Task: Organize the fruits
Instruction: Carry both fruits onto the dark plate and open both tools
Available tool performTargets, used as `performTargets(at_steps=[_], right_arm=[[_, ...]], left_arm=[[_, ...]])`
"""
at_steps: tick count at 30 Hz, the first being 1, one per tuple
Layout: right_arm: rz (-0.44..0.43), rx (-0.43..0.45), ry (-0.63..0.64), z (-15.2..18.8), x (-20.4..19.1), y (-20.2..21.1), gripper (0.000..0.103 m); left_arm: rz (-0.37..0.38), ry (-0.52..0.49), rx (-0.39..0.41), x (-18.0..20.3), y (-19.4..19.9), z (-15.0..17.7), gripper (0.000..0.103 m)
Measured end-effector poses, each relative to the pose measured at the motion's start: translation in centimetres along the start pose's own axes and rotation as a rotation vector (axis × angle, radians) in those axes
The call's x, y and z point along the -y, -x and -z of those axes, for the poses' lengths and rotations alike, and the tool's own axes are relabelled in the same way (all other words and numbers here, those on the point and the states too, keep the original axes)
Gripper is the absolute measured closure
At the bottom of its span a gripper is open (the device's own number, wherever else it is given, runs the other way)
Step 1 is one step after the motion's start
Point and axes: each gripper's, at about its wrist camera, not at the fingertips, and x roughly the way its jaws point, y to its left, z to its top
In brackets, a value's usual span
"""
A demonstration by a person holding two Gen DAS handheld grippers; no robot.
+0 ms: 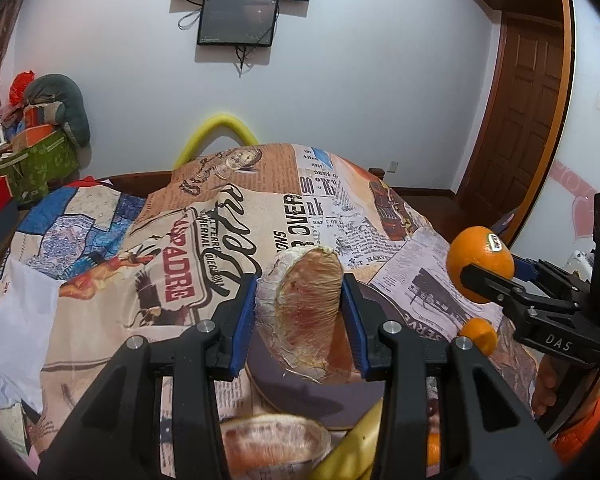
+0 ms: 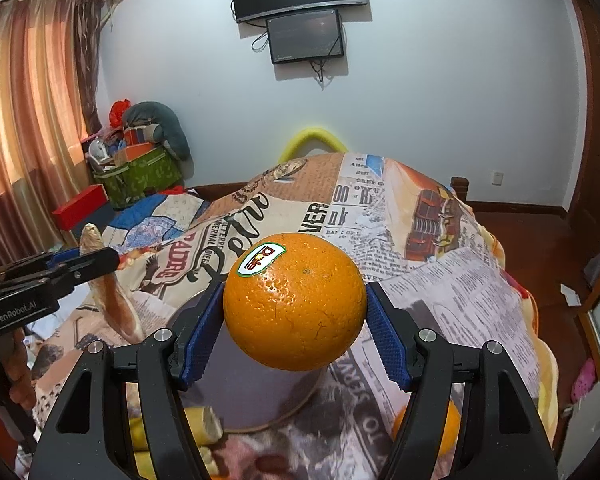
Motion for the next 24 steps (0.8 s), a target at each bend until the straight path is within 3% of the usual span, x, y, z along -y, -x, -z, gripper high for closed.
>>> performTargets(at_steps=[13, 24], right_arm=[[-0.013, -0.078, 0.043, -0.3, -0.3, -5.9, 0.036], [-0.067, -0.243, 0.076, 0.7, -0.4, -10.6, 0.036]], left_arm=[[0.027, -0.005, -0.11, -1.1, -6.7, 0.1, 0.062], [0.065, 0.011, -0.274, -2.3, -12.0, 0.8, 0.062]])
